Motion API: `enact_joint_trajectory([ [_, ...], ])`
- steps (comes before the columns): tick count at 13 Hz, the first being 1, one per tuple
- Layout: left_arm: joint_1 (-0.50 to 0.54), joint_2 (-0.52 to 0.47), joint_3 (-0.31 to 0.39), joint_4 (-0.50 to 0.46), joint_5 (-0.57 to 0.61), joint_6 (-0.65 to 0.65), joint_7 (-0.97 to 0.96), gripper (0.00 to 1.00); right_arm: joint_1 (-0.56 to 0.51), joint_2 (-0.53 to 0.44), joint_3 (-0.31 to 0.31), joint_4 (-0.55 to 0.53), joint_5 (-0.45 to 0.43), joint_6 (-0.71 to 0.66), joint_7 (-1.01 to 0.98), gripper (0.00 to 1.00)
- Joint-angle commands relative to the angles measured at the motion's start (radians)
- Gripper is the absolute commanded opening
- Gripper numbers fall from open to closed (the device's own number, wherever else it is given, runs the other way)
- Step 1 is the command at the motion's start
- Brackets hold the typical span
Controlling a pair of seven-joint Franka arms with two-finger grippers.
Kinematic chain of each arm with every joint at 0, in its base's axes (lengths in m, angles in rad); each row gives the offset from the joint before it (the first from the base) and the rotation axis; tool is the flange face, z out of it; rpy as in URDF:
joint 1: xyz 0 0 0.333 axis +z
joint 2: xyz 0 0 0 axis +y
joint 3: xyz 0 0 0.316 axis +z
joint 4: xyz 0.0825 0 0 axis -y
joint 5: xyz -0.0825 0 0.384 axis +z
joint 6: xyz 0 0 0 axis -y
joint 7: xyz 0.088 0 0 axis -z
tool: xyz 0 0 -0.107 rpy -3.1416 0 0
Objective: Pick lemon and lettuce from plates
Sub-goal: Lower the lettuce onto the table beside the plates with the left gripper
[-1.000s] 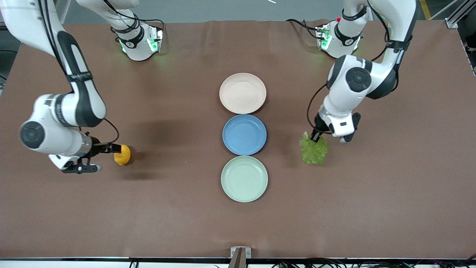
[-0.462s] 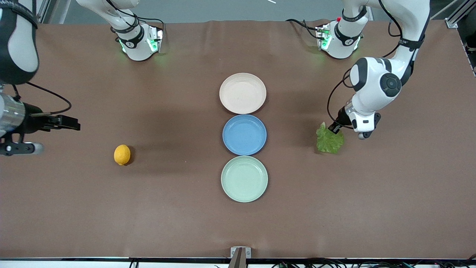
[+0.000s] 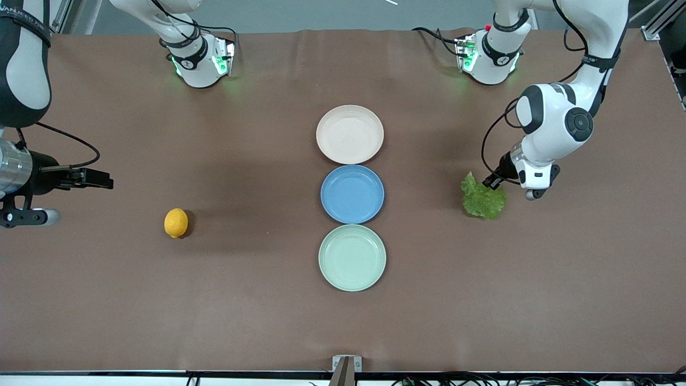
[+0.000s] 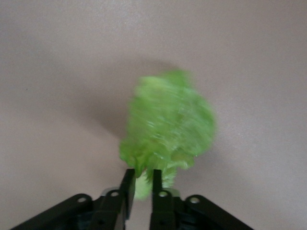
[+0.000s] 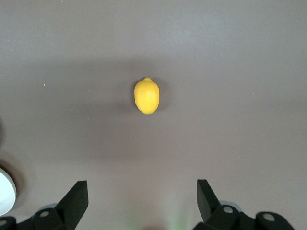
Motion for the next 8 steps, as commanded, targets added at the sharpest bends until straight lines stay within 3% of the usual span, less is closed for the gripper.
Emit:
enact_joint_trajectory([
  [1, 0.002, -0.032, -0.013, 0.043, -0.019, -0.019, 0.019, 0.98, -0.011, -0.041, 0.009, -0.012, -0.007, -0.046, -0.007, 1.00],
  [6, 0.025, -0.048, -0.023, 0.320, -0.004, -0.264, 0.016, 1.00, -0.008, -0.154, 0.012, -0.113, -0.011, -0.034, -0.005, 1.00],
  [8, 0.058, -0.070, -0.023, 0.400, 0.005, -0.357, 0.034, 0.99, -0.009, -0.251, 0.012, -0.228, -0.011, 0.021, -0.005, 1.00],
])
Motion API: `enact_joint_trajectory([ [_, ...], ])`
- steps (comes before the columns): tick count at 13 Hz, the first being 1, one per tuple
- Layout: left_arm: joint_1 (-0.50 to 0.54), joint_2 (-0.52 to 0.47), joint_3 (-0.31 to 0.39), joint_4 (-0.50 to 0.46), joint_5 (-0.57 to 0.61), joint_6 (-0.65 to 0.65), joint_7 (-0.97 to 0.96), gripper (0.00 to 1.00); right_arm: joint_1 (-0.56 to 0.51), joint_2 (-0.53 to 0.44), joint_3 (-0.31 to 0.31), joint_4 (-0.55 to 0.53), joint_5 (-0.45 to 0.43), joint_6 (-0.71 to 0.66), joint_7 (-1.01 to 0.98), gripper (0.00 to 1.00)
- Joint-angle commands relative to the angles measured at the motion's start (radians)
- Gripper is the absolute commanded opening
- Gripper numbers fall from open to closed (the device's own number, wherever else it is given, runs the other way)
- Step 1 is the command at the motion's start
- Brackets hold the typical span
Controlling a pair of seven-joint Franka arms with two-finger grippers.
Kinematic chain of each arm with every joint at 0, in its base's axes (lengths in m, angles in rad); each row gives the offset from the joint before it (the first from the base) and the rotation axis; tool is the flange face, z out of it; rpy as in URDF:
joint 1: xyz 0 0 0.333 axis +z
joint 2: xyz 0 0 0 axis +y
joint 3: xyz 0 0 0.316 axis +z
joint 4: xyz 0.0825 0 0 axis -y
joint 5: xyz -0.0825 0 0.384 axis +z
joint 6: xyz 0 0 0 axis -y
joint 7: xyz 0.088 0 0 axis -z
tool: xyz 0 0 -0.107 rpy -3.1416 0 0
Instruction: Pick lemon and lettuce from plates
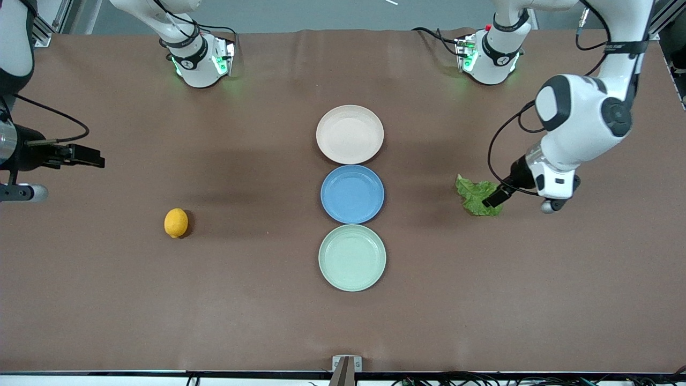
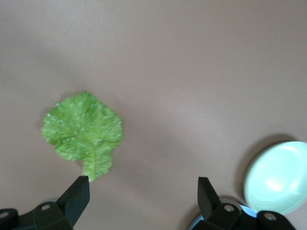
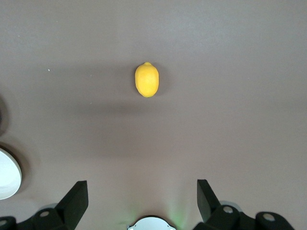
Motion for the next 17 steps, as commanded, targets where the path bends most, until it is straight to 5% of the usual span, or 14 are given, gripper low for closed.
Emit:
enact_joint_trajectory([
  [1, 0.038, -0.019, 0.000, 0.118, 0.055, -0.178, 0.085, 0.99, -0.007, -0.186, 0.012, -0.228, -0.009, 0.103, -0.005, 1.00],
  [3, 0.076, -0.021, -0.002, 0.216, 0.176, -0.380, 0.274, 0.99, -0.007, -0.275, 0.013, -0.328, -0.007, 0.153, -0.005, 1.00],
  [7, 0.202, -0.079, -0.002, 0.319, 0.189, -0.551, 0.698, 0.99, -0.010, -0.329, 0.012, -0.355, -0.001, 0.145, -0.004, 1.00],
  [14, 0.208, -0.138, -0.035, 0.521, 0.254, -0.751, 0.714, 1.00, 0.010, -0.326, 0.006, -0.355, 0.014, 0.159, -0.004, 1.00],
  [17, 0.207, -0.141, -0.037, 0.535, 0.254, -0.771, 0.713, 1.00, 0.022, -0.325, 0.001, -0.355, 0.014, 0.165, -0.004, 1.00],
])
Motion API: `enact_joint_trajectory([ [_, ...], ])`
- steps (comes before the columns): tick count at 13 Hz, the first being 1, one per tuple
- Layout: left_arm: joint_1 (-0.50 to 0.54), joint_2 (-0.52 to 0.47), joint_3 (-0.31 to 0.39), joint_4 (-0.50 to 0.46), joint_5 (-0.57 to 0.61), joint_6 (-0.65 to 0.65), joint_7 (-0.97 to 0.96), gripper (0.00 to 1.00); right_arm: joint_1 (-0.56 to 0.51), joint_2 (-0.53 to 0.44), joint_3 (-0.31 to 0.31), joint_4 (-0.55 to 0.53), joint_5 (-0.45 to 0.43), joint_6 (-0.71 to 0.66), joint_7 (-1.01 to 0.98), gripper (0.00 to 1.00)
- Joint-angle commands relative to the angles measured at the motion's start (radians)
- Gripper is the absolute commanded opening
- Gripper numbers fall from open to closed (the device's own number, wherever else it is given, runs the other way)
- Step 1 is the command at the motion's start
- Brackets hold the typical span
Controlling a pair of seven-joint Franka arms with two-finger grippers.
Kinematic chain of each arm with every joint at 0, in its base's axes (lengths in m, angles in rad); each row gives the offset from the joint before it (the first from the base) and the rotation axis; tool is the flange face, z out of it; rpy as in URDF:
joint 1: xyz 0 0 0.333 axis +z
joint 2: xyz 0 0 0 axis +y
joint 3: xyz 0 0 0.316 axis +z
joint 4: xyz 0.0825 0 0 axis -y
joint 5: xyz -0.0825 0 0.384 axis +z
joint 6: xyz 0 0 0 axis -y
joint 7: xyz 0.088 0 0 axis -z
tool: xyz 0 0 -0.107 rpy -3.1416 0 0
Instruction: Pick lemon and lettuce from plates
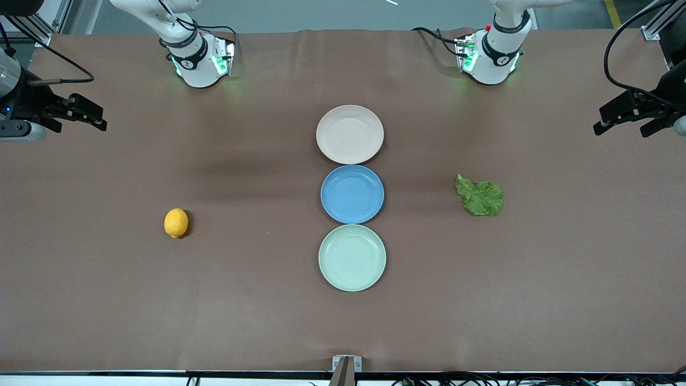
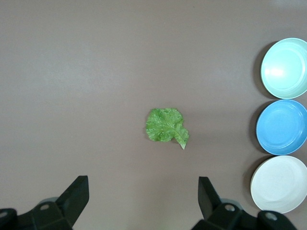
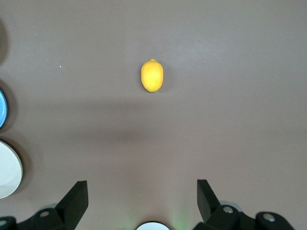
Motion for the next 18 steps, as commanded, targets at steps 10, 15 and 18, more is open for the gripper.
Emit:
enact_joint_trajectory([
  [10, -0.134, 0.070, 0.096, 0.049, 0.050, -0.025, 0.000, 1.00, 0.011, -0.010, -0.019, -0.018, 0.034, 0.064, -0.004, 1.00],
  [15, -0.130, 0.048, 0.104, 0.055, 0.048, -0.033, 0.000, 1.00, 0.007, -0.001, -0.019, -0.018, 0.046, 0.064, -0.002, 1.00],
  [18, -0.128, 0.034, 0.105, 0.061, 0.046, -0.036, 0.003, 1.00, 0.007, 0.018, -0.019, -0.015, 0.051, 0.085, -0.004, 1.00],
])
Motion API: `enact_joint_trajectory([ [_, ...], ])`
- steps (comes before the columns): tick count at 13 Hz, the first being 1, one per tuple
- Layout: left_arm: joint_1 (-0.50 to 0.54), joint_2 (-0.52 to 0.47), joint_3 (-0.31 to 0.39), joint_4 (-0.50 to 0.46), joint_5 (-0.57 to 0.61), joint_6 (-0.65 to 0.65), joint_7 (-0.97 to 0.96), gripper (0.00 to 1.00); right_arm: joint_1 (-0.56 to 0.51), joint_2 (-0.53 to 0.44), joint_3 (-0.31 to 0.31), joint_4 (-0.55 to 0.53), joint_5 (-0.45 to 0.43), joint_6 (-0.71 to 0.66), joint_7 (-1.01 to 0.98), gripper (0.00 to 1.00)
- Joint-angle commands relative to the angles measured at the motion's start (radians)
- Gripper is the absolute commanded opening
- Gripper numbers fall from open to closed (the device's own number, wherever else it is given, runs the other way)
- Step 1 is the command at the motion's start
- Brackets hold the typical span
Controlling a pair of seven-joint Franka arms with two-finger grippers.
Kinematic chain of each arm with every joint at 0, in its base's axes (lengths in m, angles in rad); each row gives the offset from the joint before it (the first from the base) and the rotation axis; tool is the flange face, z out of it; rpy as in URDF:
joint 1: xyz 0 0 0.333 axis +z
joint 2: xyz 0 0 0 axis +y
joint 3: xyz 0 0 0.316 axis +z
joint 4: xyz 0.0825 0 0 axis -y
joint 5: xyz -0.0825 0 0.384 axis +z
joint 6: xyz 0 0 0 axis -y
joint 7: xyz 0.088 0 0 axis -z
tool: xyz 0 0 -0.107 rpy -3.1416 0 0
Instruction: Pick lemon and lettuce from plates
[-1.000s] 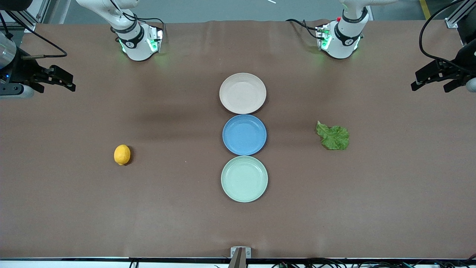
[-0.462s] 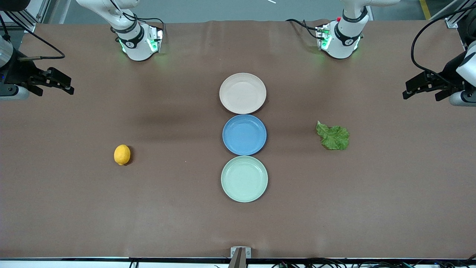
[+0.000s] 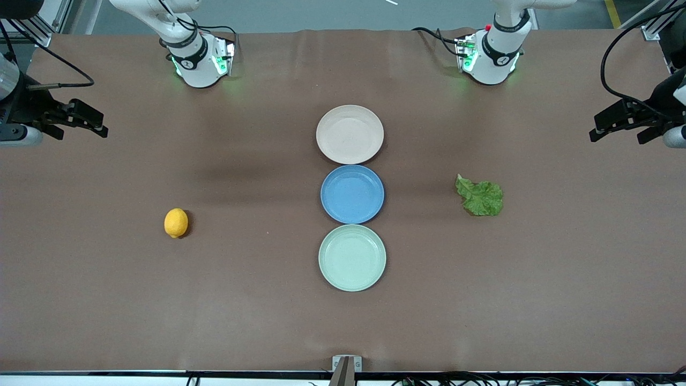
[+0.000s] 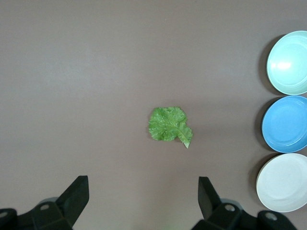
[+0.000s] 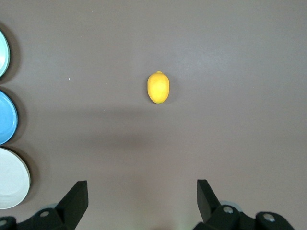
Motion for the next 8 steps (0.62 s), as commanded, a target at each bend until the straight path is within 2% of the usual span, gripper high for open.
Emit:
enact_joint_trajectory([
  [1, -0.006, -0.025, 0.007, 0.013, 0.018, -0.022, 0.005, 1.00, -0.001, 0.009, -0.004, -0.011, 0.018, 0.031, -0.004, 1.00],
  [8, -0.009, -0.019, 0.000, 0.007, 0.056, -0.038, 0.004, 1.00, 0.006, 0.009, -0.002, -0.008, 0.001, 0.031, -0.008, 1.00],
])
